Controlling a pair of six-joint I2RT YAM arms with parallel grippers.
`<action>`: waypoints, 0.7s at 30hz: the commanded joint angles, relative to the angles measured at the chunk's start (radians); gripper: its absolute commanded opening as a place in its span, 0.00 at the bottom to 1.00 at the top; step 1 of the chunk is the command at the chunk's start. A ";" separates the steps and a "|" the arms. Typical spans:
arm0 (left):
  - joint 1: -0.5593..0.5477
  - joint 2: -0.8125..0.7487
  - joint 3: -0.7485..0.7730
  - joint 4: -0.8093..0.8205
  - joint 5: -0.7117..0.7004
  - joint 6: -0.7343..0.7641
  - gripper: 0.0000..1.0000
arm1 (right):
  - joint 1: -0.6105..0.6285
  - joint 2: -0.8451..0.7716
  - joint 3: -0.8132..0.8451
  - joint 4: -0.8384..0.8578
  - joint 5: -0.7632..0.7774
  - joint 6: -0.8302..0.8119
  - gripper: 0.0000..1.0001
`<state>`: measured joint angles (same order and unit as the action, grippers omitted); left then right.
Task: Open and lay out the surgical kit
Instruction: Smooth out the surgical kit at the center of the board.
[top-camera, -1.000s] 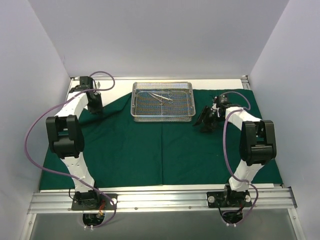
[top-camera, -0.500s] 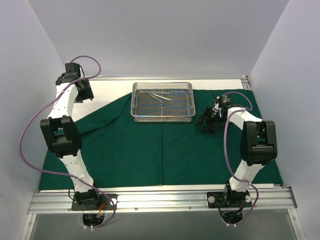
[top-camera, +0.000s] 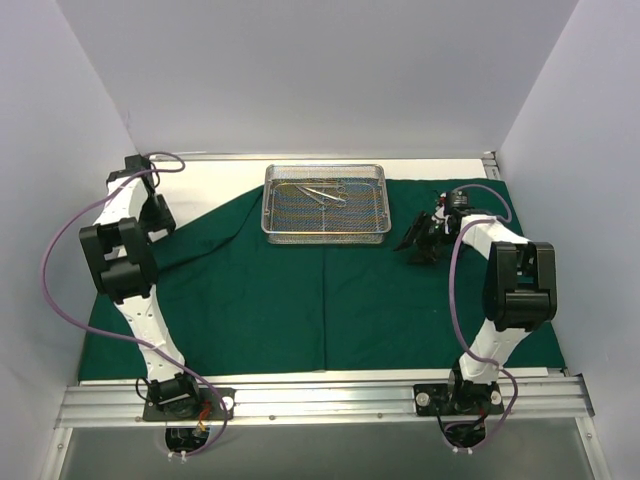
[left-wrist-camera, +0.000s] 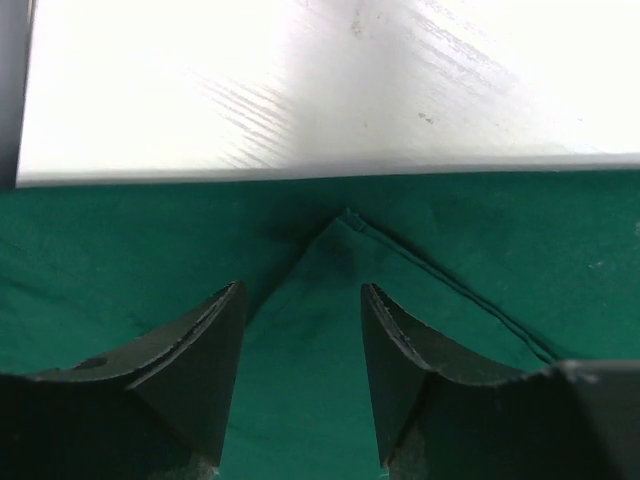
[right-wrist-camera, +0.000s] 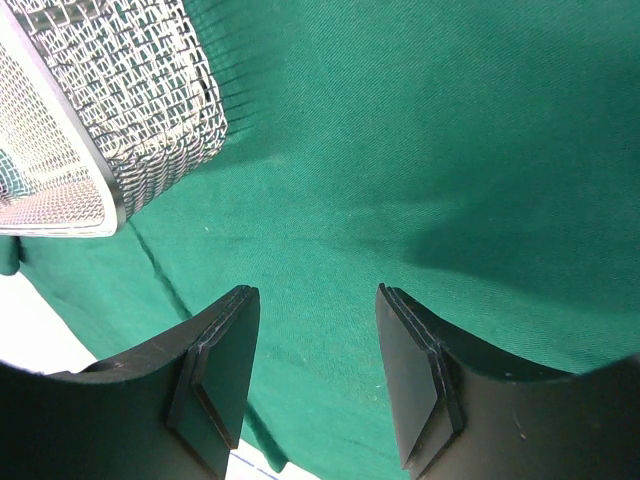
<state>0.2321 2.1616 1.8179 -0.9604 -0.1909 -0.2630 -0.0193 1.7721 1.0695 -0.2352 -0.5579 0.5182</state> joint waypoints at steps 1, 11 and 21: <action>-0.001 0.021 0.020 0.023 -0.004 -0.010 0.58 | -0.005 -0.026 0.018 -0.021 -0.013 -0.011 0.50; 0.004 0.067 0.024 0.038 0.056 -0.033 0.47 | -0.007 -0.016 0.026 -0.023 -0.005 -0.006 0.50; 0.012 -0.014 -0.003 0.116 0.050 -0.027 0.02 | -0.002 0.019 0.041 -0.023 -0.008 -0.004 0.50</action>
<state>0.2314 2.2261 1.8149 -0.9173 -0.1406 -0.2874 -0.0254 1.7786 1.0702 -0.2348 -0.5579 0.5194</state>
